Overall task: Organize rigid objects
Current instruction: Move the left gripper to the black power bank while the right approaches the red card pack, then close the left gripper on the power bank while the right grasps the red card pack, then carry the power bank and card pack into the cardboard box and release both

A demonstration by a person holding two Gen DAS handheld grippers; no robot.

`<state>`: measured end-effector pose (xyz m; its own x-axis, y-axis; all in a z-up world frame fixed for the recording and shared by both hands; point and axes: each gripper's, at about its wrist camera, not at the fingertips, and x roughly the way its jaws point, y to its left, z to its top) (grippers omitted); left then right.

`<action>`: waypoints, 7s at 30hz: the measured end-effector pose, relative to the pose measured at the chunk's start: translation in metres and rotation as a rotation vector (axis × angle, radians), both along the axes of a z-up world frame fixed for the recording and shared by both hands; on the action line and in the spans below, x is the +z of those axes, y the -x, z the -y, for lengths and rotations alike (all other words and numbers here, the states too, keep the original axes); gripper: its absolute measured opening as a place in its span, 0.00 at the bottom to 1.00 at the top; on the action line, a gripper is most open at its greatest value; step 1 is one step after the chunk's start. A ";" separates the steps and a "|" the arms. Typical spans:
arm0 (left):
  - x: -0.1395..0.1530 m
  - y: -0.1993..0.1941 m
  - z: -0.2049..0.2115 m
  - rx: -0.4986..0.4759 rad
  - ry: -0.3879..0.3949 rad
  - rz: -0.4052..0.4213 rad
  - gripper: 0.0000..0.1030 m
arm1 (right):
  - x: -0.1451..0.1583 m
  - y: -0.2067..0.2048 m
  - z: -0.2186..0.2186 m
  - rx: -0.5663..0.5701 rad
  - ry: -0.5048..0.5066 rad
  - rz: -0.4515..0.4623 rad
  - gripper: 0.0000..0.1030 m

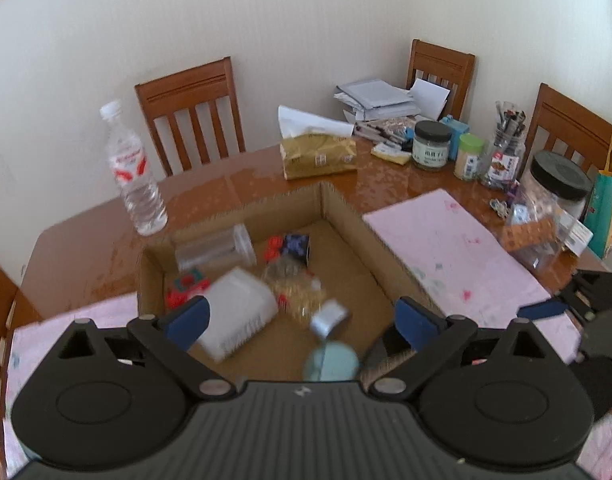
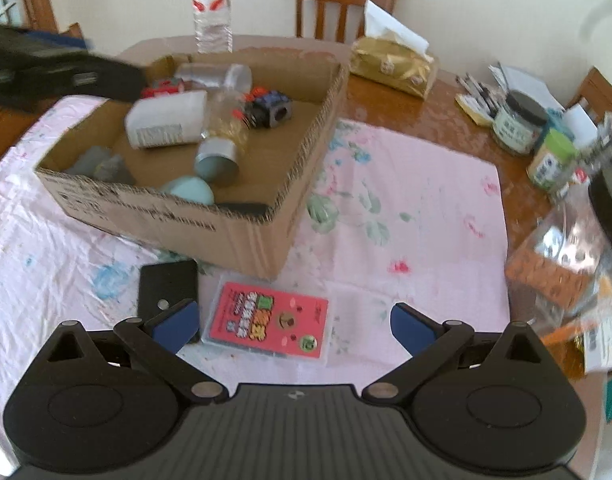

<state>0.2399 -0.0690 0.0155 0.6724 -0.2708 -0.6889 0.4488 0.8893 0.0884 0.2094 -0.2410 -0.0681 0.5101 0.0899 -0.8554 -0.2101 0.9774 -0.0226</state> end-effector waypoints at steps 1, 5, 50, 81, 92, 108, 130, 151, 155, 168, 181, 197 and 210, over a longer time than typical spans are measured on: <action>-0.003 0.007 -0.004 0.008 0.002 -0.007 0.96 | -0.004 0.001 -0.001 -0.011 0.003 0.000 1.00; -0.017 0.033 -0.022 0.046 0.000 -0.026 0.96 | -0.020 0.001 -0.007 -0.050 0.013 0.011 1.00; -0.130 0.029 0.022 -0.320 -0.043 -0.209 0.86 | -0.055 -0.012 -0.001 -0.038 0.015 -0.054 1.00; -0.122 0.067 -0.016 -0.085 -0.045 -0.268 0.75 | -0.055 -0.003 -0.006 -0.060 0.015 -0.034 1.00; -0.121 0.051 -0.010 -0.341 -0.099 -0.283 0.74 | -0.054 -0.005 -0.004 -0.006 0.014 -0.037 1.00; -0.109 0.040 -0.028 -0.099 -0.010 -0.319 0.68 | -0.043 -0.003 -0.010 -0.018 -0.032 -0.041 0.90; -0.119 0.047 -0.031 -0.221 -0.084 -0.293 0.76 | -0.045 0.004 -0.017 0.008 -0.018 -0.065 0.90; -0.119 0.051 -0.032 -0.077 -0.053 -0.278 0.67 | -0.054 0.009 -0.018 0.017 0.009 -0.010 1.00; -0.119 0.053 -0.032 -0.058 -0.049 -0.275 0.67 | -0.054 0.010 -0.018 0.018 0.006 0.000 1.00; -0.118 0.055 -0.029 -0.035 -0.059 -0.288 0.69 | -0.054 0.012 -0.016 0.019 0.002 0.013 1.00; -0.111 0.057 -0.034 0.003 -0.024 -0.276 0.67 | -0.054 0.010 -0.018 0.020 0.000 0.015 1.00; -0.099 0.058 -0.038 -0.003 -0.027 -0.265 0.67 | -0.050 0.003 -0.019 0.032 0.007 -0.009 0.90; -0.090 0.058 -0.038 -0.027 -0.027 -0.274 0.67 | -0.045 0.005 -0.021 0.054 0.024 -0.018 0.90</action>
<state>0.1823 -0.0305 -0.0747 0.4532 -0.2653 -0.8510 0.4824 0.8758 -0.0160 0.2048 -0.2198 -0.1131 0.4898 0.0961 -0.8665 -0.2631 0.9639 -0.0418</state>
